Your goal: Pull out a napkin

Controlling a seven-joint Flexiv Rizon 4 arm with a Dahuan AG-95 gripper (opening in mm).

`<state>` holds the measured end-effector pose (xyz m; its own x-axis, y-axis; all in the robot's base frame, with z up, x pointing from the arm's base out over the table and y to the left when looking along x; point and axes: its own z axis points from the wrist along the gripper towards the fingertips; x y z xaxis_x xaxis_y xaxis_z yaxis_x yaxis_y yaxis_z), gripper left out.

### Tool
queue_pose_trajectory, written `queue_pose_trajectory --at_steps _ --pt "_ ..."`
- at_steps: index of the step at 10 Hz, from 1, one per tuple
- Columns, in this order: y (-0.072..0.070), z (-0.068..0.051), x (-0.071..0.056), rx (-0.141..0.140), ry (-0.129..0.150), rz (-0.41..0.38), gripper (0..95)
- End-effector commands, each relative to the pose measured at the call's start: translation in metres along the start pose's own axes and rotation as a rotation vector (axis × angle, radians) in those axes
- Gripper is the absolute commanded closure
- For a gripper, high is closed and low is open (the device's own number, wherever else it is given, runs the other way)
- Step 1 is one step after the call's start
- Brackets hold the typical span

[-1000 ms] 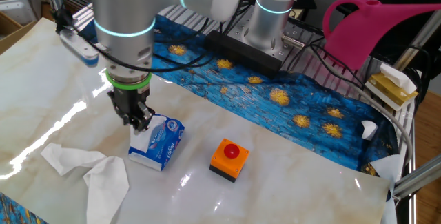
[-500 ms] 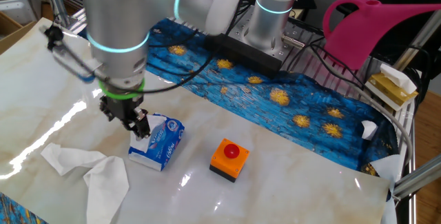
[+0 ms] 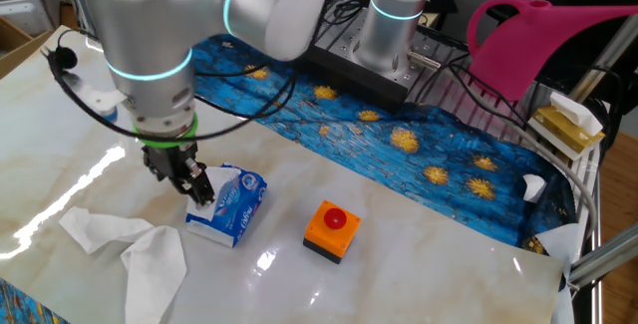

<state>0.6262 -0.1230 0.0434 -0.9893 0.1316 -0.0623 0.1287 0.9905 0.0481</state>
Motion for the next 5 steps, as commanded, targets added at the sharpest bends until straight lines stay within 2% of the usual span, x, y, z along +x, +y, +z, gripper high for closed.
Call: queue_pose_trajectory --at_steps 1,5 --pt "0.0057 0.0033 0.0035 -0.016 -0.003 0.038 19.0" --pt "0.0129 0.0038 0.0071 -0.035 0.0 0.055 19.0"
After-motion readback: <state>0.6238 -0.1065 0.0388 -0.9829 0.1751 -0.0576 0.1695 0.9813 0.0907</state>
